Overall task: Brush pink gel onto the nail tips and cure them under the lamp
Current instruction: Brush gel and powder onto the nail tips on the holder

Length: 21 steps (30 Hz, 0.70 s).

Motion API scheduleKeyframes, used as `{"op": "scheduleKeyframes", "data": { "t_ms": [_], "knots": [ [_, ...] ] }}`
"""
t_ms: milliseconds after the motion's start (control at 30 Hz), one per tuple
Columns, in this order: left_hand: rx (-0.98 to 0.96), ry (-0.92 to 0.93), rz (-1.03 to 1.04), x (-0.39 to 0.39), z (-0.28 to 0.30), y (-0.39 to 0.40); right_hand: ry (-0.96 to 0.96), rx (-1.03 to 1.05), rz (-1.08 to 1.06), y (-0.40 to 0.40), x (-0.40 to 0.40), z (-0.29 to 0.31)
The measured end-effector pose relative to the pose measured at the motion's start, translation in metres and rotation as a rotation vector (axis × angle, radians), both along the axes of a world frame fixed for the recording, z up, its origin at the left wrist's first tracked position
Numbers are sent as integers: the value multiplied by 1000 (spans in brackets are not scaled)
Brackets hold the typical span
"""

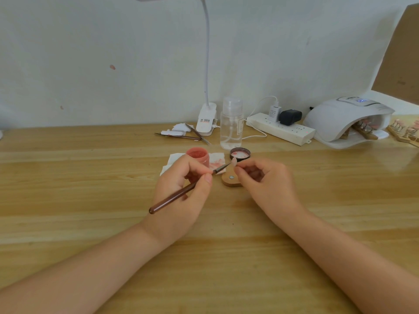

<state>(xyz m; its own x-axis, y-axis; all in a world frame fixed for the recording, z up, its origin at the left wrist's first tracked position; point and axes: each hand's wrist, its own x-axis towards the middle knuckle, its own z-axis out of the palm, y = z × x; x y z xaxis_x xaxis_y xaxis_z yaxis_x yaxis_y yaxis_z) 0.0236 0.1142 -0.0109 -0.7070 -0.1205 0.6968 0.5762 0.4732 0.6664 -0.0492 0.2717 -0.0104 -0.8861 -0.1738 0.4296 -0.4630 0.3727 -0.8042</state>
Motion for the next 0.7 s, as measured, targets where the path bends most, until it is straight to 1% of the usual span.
{"op": "scheduleKeyframes", "data": {
  "t_ms": [100, 200, 300, 500, 600, 700],
  "knots": [
    [18, -43, 0, -2, 0, 2, 18, 26, 1, -1, 0, 0],
    [-15, -62, 5, -2, 0, 3, 28, 37, 7, -1, 0, 0],
    [-47, -47, 9, -1, 0, 4, 36, 42, 9, 0, 0, 0],
    [-47, -25, -28, 3, 1, 1, 35, 64, 3, 1, 1, 1],
    [-24, -3, 11, 3, 2, 1, 31, 58, 7, 1, 1, 2],
    [0, -49, 43, 0, 1, 4, 38, 66, 20, 1, 2, 2]
  ]
}}
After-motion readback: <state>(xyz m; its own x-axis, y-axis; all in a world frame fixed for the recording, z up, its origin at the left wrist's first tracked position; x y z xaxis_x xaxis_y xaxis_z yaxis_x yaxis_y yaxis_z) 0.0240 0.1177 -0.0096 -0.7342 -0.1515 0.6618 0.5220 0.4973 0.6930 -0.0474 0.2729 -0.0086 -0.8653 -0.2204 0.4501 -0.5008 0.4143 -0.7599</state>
